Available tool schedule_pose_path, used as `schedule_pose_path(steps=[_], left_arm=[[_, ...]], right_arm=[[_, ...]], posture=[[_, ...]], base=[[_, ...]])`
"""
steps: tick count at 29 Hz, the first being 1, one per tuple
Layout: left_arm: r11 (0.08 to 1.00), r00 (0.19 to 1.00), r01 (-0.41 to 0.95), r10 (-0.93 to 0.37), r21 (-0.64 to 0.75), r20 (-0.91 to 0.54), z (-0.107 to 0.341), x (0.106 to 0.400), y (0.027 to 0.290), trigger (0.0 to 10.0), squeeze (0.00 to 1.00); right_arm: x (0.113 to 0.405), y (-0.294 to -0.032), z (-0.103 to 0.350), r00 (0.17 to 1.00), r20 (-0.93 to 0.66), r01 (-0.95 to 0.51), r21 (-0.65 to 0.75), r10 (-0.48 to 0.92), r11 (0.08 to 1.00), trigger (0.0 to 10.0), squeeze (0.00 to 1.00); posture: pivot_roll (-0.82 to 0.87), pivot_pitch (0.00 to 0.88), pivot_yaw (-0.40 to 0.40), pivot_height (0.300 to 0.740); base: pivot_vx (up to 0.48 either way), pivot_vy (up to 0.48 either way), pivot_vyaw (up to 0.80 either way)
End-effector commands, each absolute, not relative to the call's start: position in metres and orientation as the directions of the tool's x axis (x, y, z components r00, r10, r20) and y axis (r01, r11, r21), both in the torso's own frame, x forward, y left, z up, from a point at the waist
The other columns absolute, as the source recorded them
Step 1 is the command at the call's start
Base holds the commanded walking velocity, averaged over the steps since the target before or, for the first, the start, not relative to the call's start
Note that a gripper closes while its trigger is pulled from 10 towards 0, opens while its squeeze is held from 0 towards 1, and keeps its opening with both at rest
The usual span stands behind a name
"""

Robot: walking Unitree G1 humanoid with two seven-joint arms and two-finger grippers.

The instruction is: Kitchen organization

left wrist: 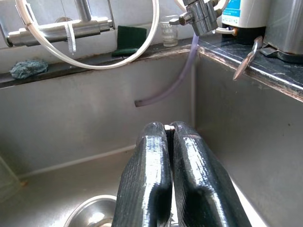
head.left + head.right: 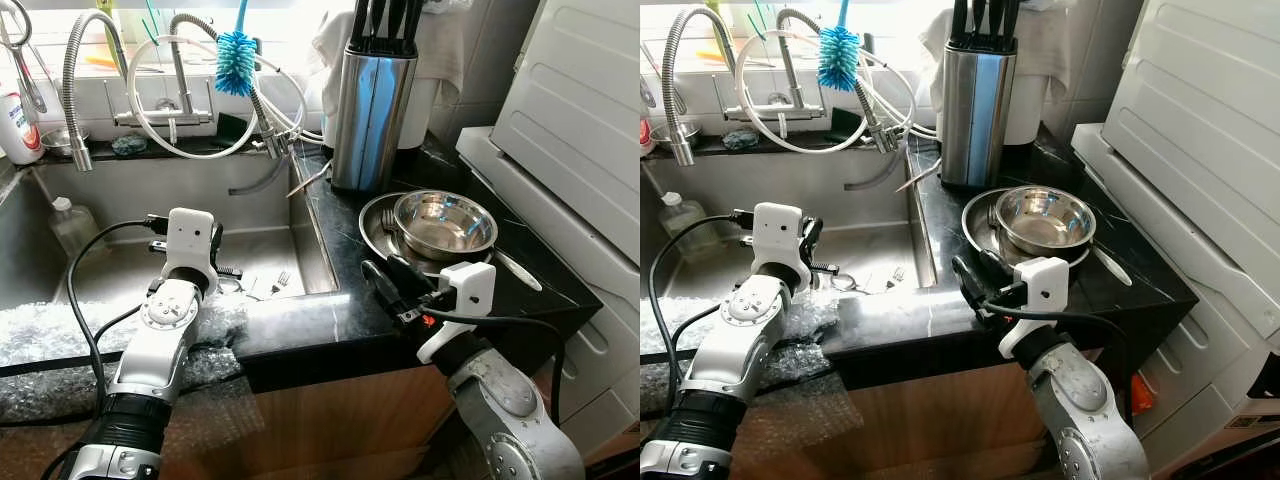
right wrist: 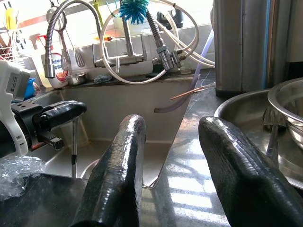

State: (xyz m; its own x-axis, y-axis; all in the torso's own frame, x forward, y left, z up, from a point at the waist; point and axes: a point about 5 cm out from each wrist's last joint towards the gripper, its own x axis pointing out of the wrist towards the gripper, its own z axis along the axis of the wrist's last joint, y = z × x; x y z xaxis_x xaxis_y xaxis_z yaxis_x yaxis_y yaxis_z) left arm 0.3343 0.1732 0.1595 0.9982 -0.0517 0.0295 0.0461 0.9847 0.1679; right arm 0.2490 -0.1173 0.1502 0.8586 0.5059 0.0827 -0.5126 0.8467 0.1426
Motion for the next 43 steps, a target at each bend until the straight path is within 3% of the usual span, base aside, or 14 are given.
schedule_pose_path(steps=[1,2,3,20,21,34,35,36,37,38,39,40,41,43], left_arm=[[0.983,0.998,0.061,-0.055,0.174,-0.038,0.147,0.333,0.174,10.0,0.64],[0.983,0.998,0.061,-0.055,0.174,-0.038,0.147,0.333,0.174,10.0,0.64],[0.983,0.998,0.063,-0.057,0.174,-0.038,0.147,0.333,0.175,10.0,1.00],[0.979,0.996,0.085,-0.080,0.185,-0.035,0.150,0.333,0.173,10.0,1.00],[0.981,0.997,0.080,-0.077,0.176,-0.023,0.152,0.333,0.172,10.0,0.00],[0.999,0.986,0.005,-0.011,0.041,0.164,0.183,0.334,0.179,10.0,0.00],[0.999,0.986,0.006,-0.012,0.036,0.165,0.183,0.334,0.179,10.0,0.00],[0.999,0.986,0.006,-0.012,0.033,0.164,0.183,0.334,0.179,10.0,0.00],[0.999,0.987,0.007,-0.013,0.034,0.163,0.182,0.334,0.178,10.0,0.00],[1.000,0.986,0.013,-0.017,0.025,0.166,0.182,0.334,0.177,10.0,0.00],[1.000,0.986,0.013,-0.017,0.025,0.166,0.182,0.334,0.177,10.0,0.00],[1.000,0.986,0.015,-0.019,0.024,0.166,0.182,0.334,0.176,10.0,0.00],[1.000,0.986,0.017,-0.020,0.022,0.166,0.181,0.334,0.175,10.0,0.00],[1.000,0.986,0.018,-0.022,0.022,0.164,0.181,0.334,0.174,10.0,0.00]], right_arm=[[0.250,-0.120,0.150,0.866,0.079,-0.501,0.142,0.494,0.854,10.0,0.00],[0.250,-0.120,0.150,0.866,0.079,-0.501,0.142,0.494,0.854,10.0,0.00],[0.250,-0.120,0.150,0.866,0.080,-0.500,0.143,0.493,0.854,10.0,0.00],[0.251,-0.118,0.148,0.877,0.085,-0.481,0.169,0.474,0.860,10.0,0.00],[0.252,-0.119,0.149,0.881,0.088,-0.472,0.166,0.464,0.865,10.0,0.00],[0.254,-0.117,0.170,0.885,0.152,-0.460,0.132,0.441,0.878,10.0,0.00],[0.254,-0.117,0.172,0.887,0.159,-0.456,0.142,0.434,0.879,10.0,0.29],[0.253,-0.117,0.174,0.887,0.163,-0.454,0.146,0.431,0.879,10.0,0.96],[0.253,-0.116,0.176,0.889,0.163,-0.451,0.139,0.428,0.882,10.0,1.00],[0.253,-0.119,0.177,0.904,0.135,-0.415,0.045,0.406,0.909,10.0,1.00],[0.253,-0.119,0.177,0.904,0.135,-0.415,0.045,0.406,0.909,10.0,1.00],[0.252,-0.121,0.177,0.908,0.117,-0.402,-0.022,0.402,0.915,10.0,0.26],[0.252,-0.123,0.176,0.914,0.105,-0.387,-0.066,0.392,0.920,10.0,0.00],[0.251,-0.125,0.174,0.919,0.095,-0.374,-0.099,0.383,0.922,10.0,0.00]], posture=[[-0.16,0.000,-0.033,0.740],[-0.16,0.000,-0.033,0.740],[-0.16,0.000,-0.029,0.740],[-0.15,0.000,-0.020,0.740],[-0.15,0.000,-0.022,0.740],[-0.16,0.010,-0.020,0.740],[-0.16,0.012,-0.020,0.740],[-0.16,0.012,-0.020,0.740],[-0.17,0.016,-0.020,0.740],[-0.17,0.018,-0.020,0.740],[-0.17,0.018,-0.020,0.740],[-0.17,0.020,-0.020,0.740],[-0.18,0.020,-0.019,0.740],[-0.18,0.020,-0.019,0.740]], base=[[0.000,0.000,0.00],[0.000,0.000,0.00],[0.000,0.000,0.00],[0.000,0.000,0.00],[0.000,0.000,0.00],[0.000,0.000,0.00],[0.000,0.000,0.00],[0.000,0.000,0.00],[0.000,0.000,0.00],[0.000,0.000,0.00],[0.000,0.000,0.00],[0.000,0.000,0.00],[0.000,0.000,0.00],[0.000,0.000,0.00]])
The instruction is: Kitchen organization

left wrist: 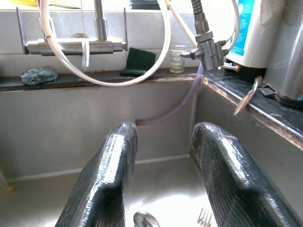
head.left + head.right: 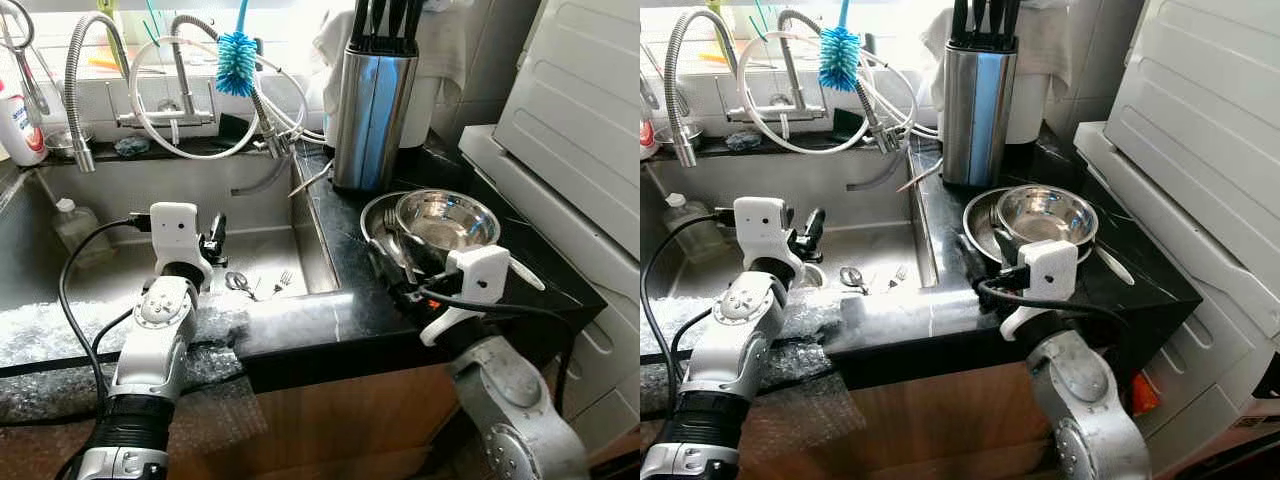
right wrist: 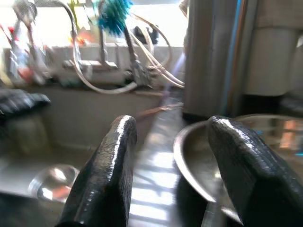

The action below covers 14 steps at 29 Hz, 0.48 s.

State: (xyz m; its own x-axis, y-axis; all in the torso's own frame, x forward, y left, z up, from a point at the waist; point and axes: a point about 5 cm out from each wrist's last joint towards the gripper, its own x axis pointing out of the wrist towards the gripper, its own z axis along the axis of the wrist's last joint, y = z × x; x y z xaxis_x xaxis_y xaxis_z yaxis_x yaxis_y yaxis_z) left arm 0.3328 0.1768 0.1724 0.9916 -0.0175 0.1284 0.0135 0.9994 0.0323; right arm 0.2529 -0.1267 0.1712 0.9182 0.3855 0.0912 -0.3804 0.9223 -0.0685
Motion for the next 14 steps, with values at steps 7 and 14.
schedule_pose_path(steps=[7,14], left_arm=[[0.999,0.987,0.030,-0.033,0.021,0.160,0.178,0.333,0.171,10.0,0.00],[0.999,0.986,0.033,-0.036,0.022,0.164,0.180,0.333,0.170,10.0,0.00]], right_arm=[[0.245,-0.141,0.151,0.943,-0.005,-0.332,-0.092,0.333,0.939,10.0,0.00],[0.247,-0.143,0.150,0.939,-0.014,-0.343,-0.106,0.344,0.933,10.0,0.00]], posture=[[-0.18,0.014,-0.024,0.740],[-0.17,0.002,-0.024,0.740]], base=[[0.000,0.000,0.00],[0.000,0.000,0.00]])
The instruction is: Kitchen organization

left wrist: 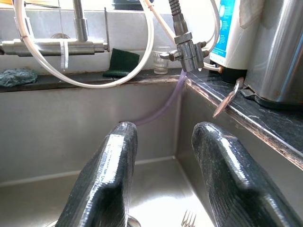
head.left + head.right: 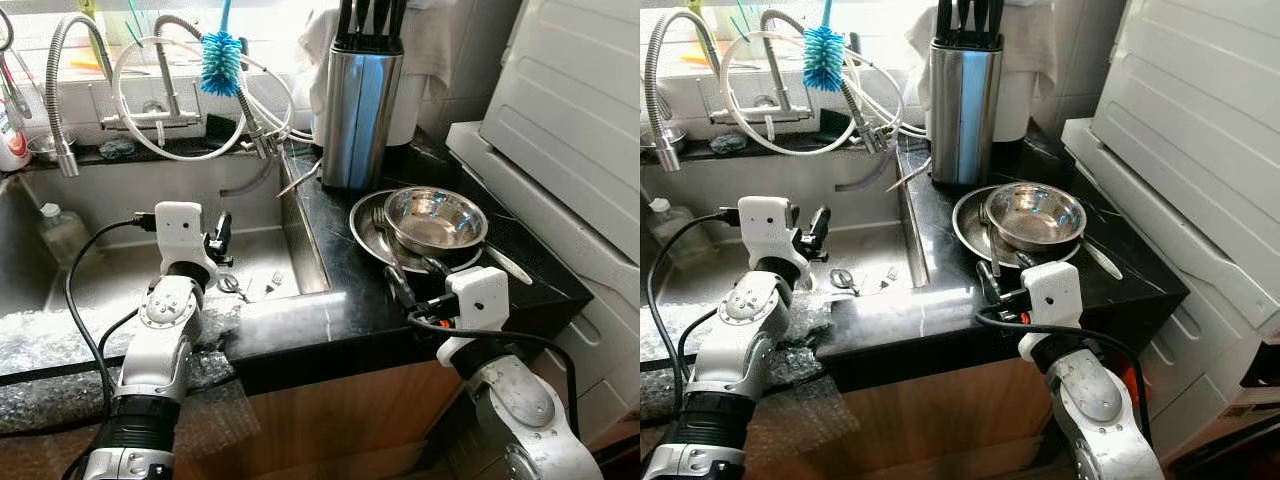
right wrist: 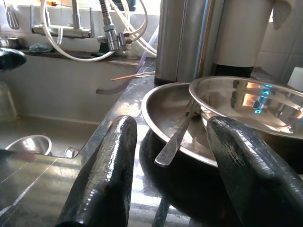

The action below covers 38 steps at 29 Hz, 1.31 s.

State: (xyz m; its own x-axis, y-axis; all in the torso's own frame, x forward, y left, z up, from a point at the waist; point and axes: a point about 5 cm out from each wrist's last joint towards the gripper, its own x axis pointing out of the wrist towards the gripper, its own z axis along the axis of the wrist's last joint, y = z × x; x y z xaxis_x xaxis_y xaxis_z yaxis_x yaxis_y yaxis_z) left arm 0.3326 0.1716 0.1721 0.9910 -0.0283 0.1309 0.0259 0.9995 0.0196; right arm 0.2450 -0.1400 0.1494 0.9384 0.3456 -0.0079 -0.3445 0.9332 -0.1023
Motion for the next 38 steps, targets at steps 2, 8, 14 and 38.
schedule_pose_path(steps=[2,8,14,38], left_arm=[[0.999,0.986,0.035,-0.039,0.024,0.165,0.180,0.333,0.169,10.0,0.00],[0.999,0.985,0.046,-0.050,0.025,0.167,0.179,0.332,0.165,10.0,0.00],[0.998,0.985,0.050,-0.054,0.029,0.165,0.179,0.332,0.163,10.0,0.00],[0.999,0.985,0.039,-0.043,0.024,0.168,0.180,0.333,0.162,10.0,0.00]], right_arm=[[0.248,-0.143,0.150,0.937,-0.015,-0.348,-0.106,0.349,0.931,10.0,0.00],[0.245,-0.142,0.147,0.922,-0.018,-0.388,-0.084,0.388,0.918,10.0,0.00],[0.246,-0.146,0.143,0.926,-0.031,-0.376,-0.086,0.375,0.923,10.0,0.00],[0.262,-0.153,0.143,0.916,-0.019,-0.401,-0.121,0.402,0.908,1.6,0.00]], posture=[[-0.17,0.000,-0.024,0.740],[-0.17,0.000,-0.025,0.740],[-0.17,0.000,-0.024,0.740],[-0.16,0.013,-0.029,0.740]], base=[[0.000,0.000,0.00],[0.000,0.000,0.00],[0.000,0.000,0.00],[0.000,0.000,0.00]])
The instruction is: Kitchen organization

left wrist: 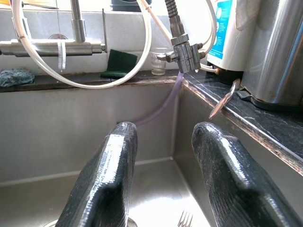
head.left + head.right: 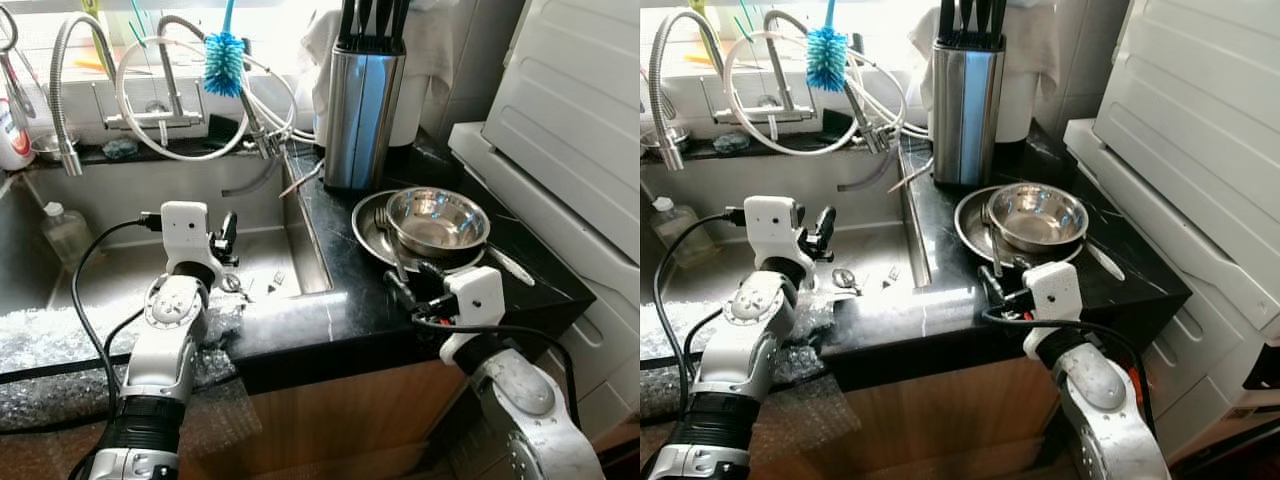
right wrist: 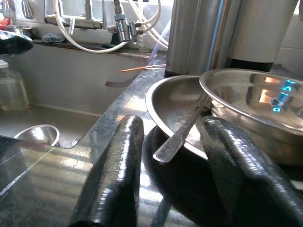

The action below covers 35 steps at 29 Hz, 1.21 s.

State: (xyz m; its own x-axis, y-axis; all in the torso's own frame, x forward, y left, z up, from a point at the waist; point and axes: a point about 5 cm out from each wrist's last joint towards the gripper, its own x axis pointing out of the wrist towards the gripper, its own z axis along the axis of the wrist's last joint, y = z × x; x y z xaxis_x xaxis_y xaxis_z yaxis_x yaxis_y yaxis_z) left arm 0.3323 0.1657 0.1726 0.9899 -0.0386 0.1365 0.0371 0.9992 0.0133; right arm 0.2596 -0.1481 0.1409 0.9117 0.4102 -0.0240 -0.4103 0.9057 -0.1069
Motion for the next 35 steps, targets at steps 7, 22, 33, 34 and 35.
schedule_pose_path(steps=[7,22,33,34,35], left_arm=[[0.999,0.986,0.041,-0.044,0.022,0.164,0.1791,0.3327,0.1616,10.0,0.00],[0.999,0.984,0.037,-0.041,0.024,0.175,0.1813,0.3335,0.1617,10.0,0.00],[0.999,0.983,0.032,-0.037,0.026,0.179,0.1828,0.3342,0.1619,10.0,0.00],[0.999,0.983,0.030,-0.034,0.027,0.179,0.1827,0.3343,0.1624,10.0,0.00],[0.999,0.983,0.030,-0.034,0.027,0.179,0.1827,0.3343,0.1624,10.0,0.00]], right_arm=[[0.2673,-0.1533,0.1397,0.915,-0.039,-0.403,-0.145,0.402,0.904,10.0,0.00],[0.2705,-0.1498,0.1401,0.909,-0.023,-0.416,-0.138,0.417,0.899,0.0,0.00],[0.2716,-0.1493,0.1416,0.908,-0.013,-0.417,-0.128,0.419,0.900,0.0,0.00],[0.2718,-0.1495,0.1418,0.908,-0.013,-0.417,-0.128,0.418,0.900,0.0,0.00],[0.2718,-0.1495,0.1418,0.908,-0.013,-0.417,-0.128,0.418,0.900,0.0,0.00]], posture=[[-0.15,0.008,-0.029,0.740],[-0.14,0.000,-0.028,0.740],[-0.14,0.000,-0.032,0.740],[-0.14,0.000,-0.032,0.740],[-0.14,0.000,-0.032,0.740]], base=[[0.000,0.000,0.00],[0.000,0.000,0.00],[0.000,0.000,0.00],[0.000,0.000,0.00],[0.000,0.000,0.00]])
